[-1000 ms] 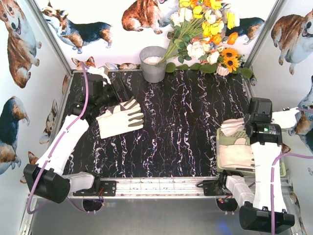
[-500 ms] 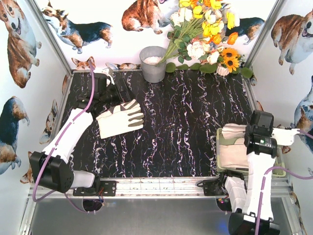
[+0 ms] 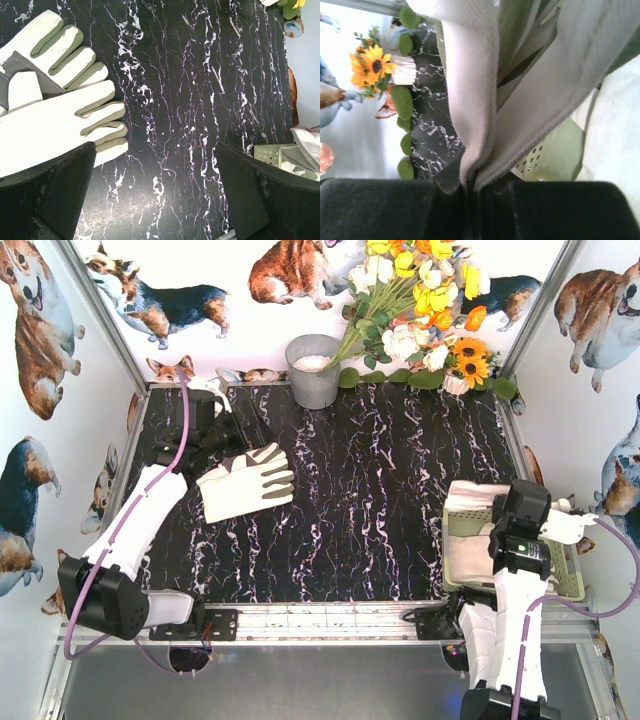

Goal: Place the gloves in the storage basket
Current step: Place the glove in the bin.

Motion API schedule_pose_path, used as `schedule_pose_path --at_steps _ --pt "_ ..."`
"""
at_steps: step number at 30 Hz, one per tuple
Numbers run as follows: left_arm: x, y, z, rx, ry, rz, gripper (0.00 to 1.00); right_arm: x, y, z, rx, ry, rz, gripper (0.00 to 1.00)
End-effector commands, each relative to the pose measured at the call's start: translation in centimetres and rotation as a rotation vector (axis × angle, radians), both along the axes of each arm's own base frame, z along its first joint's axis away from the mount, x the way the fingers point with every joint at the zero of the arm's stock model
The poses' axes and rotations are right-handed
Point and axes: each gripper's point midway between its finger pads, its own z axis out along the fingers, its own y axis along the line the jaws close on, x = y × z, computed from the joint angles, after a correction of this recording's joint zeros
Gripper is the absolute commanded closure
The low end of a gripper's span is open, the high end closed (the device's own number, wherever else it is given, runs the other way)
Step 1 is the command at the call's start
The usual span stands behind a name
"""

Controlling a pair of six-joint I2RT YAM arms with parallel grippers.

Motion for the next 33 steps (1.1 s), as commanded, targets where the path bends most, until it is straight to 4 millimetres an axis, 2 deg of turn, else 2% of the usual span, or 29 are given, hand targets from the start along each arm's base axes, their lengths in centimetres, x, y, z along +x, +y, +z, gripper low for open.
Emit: schedule_pose_path --at_steps 1,4,8,14,28,33 --pt "-0.6 0.9 0.7 0.012 -0.023 0.010 0.00 1.2 -0.5 1.4 -0.023 -0.102 -0.010 1.00" --pt "-0.8 1.0 0.6 0.018 -0.023 0.011 0.00 0.2 -0.5 0.4 -0.027 -0.041 -0.014 1.00" --pt "-0.9 0.8 0.0 0.008 -0.010 0.006 0.00 -2.1 -0.1 -2.1 0.010 0.092 -0.037 1.00" --pt "-0.7 0.7 0.2 0.003 -0.018 0.006 0.00 -4.3 -0.2 -4.8 0.008 0.157 -0.075 1.00" --pt "-0.8 0.7 -0.2 0.016 -0.005 -0.007 0.00 -5.9 -0.4 -9.2 -0.014 0.291 -0.065 1.00" --pt "-1.0 0.8 -0.3 0.029 -0.002 -0.011 0.00 -6.4 -0.7 -9.6 -0.068 0.359 -0.029 1.00"
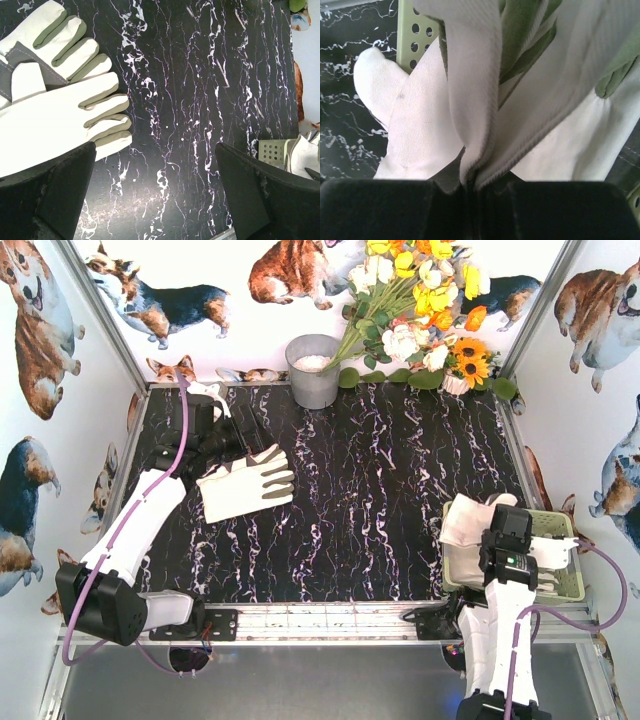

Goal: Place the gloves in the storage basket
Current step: Place the glove in the bin.

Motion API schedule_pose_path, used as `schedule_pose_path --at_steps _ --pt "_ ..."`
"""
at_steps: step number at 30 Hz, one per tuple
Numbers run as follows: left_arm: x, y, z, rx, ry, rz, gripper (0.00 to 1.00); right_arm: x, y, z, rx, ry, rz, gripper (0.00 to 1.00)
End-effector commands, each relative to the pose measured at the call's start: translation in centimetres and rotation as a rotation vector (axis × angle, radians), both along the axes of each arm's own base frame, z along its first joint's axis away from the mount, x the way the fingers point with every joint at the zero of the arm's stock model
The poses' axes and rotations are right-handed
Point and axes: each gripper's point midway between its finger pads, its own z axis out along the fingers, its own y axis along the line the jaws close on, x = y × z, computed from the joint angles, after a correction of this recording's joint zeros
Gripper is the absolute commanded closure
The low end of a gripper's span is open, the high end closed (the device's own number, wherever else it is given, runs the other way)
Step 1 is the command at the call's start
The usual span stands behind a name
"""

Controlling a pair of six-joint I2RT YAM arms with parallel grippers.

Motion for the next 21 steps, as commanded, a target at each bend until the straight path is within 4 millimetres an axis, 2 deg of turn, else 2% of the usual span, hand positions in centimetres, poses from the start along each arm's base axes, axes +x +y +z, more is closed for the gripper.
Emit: schedule_pose_path --at_steps 1,11,17,21 --pt "0.0 0.6 0.1 0.023 -0.010 -0.007 0.00 -0.5 -1.4 0.2 -0.095 0.071 0.020 1.00" --pt "-0.2 1.0 0.0 0.050 -0.013 -0.010 0.00 -0.1 -1.1 -0.8 -0.130 0.235 0.210 1.00" --pt "-0.2 1.1 -0.2 0.054 -0.010 -0.007 0.00 -0.8 -0.9 -1.1 -0.151 0.317 0.301 1.00" --pt "-0.2 1.2 -0.2 0.057 -0.012 -0.004 0.00 -1.3 -0.8 -1.0 -0.142 0.330 0.298 1.00"
